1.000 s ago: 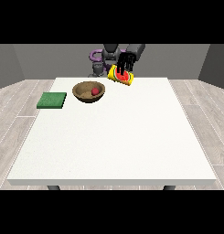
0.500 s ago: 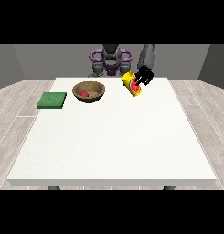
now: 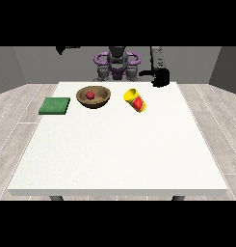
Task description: Pick the cup and pour the ball into the bowl, then pick the bowl and place it on the pad
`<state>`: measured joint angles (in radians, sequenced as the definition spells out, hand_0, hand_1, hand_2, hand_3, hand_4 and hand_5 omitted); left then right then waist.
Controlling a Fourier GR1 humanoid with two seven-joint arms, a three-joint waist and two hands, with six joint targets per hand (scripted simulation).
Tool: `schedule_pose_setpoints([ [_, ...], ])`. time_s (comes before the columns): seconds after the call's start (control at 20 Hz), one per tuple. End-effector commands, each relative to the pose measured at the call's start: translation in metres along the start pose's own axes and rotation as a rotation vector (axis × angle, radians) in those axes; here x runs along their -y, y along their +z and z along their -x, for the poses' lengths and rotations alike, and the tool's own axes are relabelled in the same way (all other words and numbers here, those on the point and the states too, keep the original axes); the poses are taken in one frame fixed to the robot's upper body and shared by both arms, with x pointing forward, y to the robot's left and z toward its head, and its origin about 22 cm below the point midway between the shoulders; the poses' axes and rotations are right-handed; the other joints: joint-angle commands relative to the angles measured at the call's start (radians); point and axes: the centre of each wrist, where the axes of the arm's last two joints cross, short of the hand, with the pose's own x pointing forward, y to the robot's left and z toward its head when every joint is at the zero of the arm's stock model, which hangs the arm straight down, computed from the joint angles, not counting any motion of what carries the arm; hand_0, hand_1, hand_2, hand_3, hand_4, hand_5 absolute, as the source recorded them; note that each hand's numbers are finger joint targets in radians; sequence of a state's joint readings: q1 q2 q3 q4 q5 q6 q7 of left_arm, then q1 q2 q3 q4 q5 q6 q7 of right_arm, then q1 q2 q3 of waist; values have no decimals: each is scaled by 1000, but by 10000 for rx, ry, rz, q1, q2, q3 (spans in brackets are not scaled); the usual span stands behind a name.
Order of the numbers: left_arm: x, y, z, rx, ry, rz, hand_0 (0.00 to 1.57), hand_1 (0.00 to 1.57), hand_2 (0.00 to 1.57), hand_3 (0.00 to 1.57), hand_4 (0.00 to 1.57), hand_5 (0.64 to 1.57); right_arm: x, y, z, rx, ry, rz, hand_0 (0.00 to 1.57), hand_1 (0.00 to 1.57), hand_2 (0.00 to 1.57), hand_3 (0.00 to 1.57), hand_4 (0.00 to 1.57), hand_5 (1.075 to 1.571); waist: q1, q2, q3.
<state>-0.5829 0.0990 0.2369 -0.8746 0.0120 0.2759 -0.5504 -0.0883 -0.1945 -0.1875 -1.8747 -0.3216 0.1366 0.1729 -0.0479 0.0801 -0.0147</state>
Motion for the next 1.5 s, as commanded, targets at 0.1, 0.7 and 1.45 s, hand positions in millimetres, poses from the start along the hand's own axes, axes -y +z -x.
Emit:
schedule_pose_setpoints([
  [0.1,-73,-24,-2,1435,2871,4,0,0,0,0,0,1557,-51,4,-18,856,218,-99,0,0,0,0,488,1566,80,1187,102],
  [0.7,-172,-119,-118,1913,1406,1489,0,0,0,0,0,1518,-25,-7,67,-118,-439,661,0,0,0,0,397,1568,348,1893,165],
  [1.45,-177,-165,-239,2933,836,1703,0,0,0,0,0,1539,-6,-36,158,-963,-1208,1149,0,0,0,0,322,1569,492,2328,162],
])
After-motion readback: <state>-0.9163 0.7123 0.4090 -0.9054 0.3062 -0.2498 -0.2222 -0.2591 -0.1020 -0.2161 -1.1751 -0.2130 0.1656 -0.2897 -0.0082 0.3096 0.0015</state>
